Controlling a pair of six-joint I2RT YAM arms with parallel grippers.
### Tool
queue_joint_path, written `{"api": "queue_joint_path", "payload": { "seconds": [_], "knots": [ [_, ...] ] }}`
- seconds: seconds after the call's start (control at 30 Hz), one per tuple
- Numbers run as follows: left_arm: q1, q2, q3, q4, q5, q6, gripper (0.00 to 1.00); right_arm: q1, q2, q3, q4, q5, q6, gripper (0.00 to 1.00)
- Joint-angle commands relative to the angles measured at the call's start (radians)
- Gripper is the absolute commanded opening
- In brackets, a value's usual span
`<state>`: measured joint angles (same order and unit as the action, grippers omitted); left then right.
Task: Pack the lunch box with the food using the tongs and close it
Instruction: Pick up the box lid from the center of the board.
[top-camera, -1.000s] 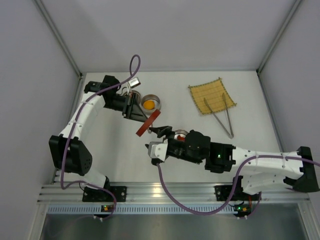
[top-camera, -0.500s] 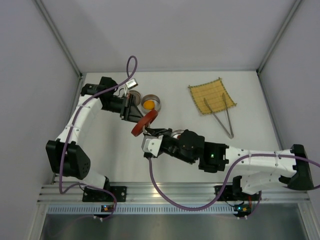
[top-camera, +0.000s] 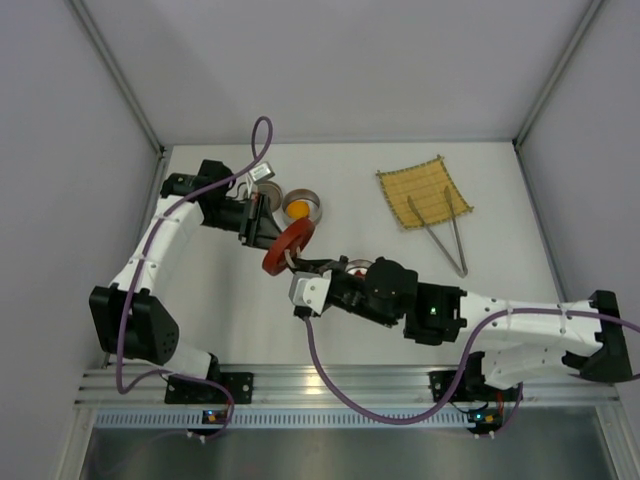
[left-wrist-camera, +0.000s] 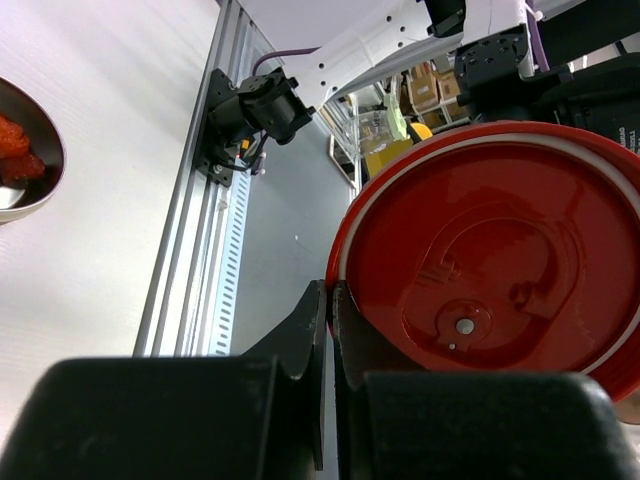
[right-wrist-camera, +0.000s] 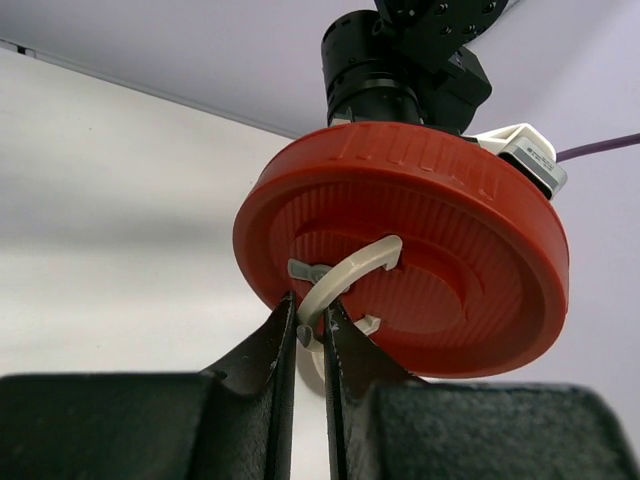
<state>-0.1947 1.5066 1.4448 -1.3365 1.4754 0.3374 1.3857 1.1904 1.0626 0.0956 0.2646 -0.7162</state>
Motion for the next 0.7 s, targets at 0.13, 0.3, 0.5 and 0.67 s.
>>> {"api": "queue_joint_path", "payload": {
  "seconds": [0.13, 0.3, 0.5, 0.67],
  "knots": [
    [-0.003, -0.051, -0.047, -0.165, 0.197, 0.112, 0.28, -0.028, -0.11, 0.066, -0.055, -0.056, 0.049, 0.0],
    [0.054, -0.036, -0.058, -0.17, 0.181, 0.14, 0.94, -0.095, -0.135, 0.108, -0.181, -0.181, 0.191, 0.0],
    [0.147, -0.025, -0.061, -0.17, 0.16, 0.161, 0.98, -0.215, -0.155, 0.142, -0.302, -0.312, 0.342, 0.0],
    [0.256, -0.035, -0.055, -0.17, 0.039, 0.216, 0.98, -0.339, -0.153, 0.168, -0.468, -0.402, 0.339, 0.0]
  ]
}}
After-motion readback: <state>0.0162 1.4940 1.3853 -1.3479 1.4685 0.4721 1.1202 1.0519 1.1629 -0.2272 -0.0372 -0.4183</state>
